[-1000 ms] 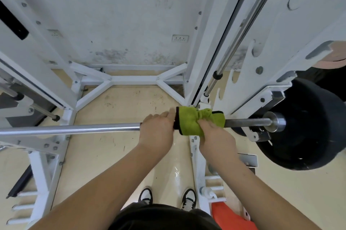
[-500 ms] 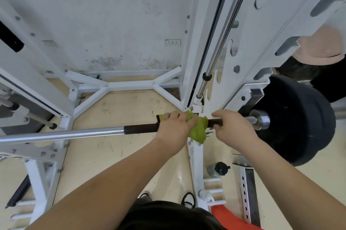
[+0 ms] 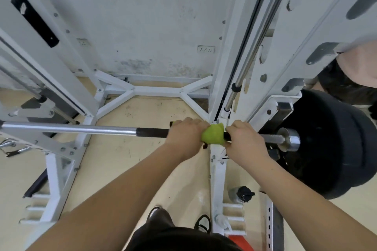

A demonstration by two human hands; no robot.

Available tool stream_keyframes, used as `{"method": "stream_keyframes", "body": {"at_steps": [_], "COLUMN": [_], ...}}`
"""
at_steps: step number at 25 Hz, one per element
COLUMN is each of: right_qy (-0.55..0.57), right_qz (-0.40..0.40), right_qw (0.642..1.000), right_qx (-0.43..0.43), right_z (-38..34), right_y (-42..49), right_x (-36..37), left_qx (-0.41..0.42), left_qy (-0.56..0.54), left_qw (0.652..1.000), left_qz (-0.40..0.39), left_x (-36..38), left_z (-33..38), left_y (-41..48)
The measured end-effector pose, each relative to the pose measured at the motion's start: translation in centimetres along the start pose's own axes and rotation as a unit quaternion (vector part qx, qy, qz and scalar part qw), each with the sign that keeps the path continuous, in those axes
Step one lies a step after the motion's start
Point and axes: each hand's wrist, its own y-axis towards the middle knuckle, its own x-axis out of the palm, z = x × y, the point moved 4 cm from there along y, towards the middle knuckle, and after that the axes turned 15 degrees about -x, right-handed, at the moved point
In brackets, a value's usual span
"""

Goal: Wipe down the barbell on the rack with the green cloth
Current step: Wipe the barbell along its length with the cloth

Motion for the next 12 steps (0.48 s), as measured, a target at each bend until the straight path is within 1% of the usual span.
{"method": "stream_keyframes", "body": {"at_steps": [1, 2, 4, 6, 7, 8, 9, 10, 11, 12], "right_qy": [0.0, 0.0, -0.008, -0.033, -0.043, -0.048, -0.052, -0.057, -0.061, -0.062], "right_qz": [-0.001, -0.011, -0.027, -0.024, -0.025, -0.027, -0.032, -0.037, -0.043, -0.046], "right_qw": [1.0, 0.999, 0.998, 0.998, 0.998, 0.998, 0.998, 0.997, 0.997, 0.997], "right_qx": [-0.019, -0.035, -0.048, -0.041, -0.037, -0.034, -0.032, -0.03, -0.03, -0.03], "right_z": [-0.2, -0.5, -1.3, -1.8, -2.0, -2.1, -2.2, -2.2, -2.1, -2.1], "right_y": [0.3, 0.7, 1.3, 1.7, 2.0, 2.2, 2.4, 2.6, 2.9, 3.0], "right_x": [0.0, 0.1, 0.3, 0.3, 0.3, 0.2, 0.2, 0.2, 0.2, 0.2], "left_qx": [-0.017, -0.052, -0.147, -0.216, -0.218, -0.188, -0.133, -0.065, -0.016, -0.008], "left_qy": [-0.002, 0.002, -0.007, -0.004, -0.008, -0.019, -0.037, -0.054, -0.055, -0.044], "left_qw": [1.0, 0.998, 0.988, 0.973, 0.971, 0.976, 0.982, 0.986, 0.988, 0.991], "left_qz": [0.01, 0.018, 0.046, 0.086, 0.098, 0.106, 0.126, 0.142, 0.141, 0.127], "left_x": [-0.2, -0.4, -0.7, -0.7, -0.2, 0.6, 1.3, 1.6, 1.3, 0.9], "left_z": [-2.6, -5.7, -10.5, -10.1, -8.4, -6.5, -5.4, -5.8, -7.4, -9.6], "left_y": [-0.5, -0.7, -1.1, -1.5, -1.9, -2.4, -3.0, -3.3, -3.3, -3.2]}}
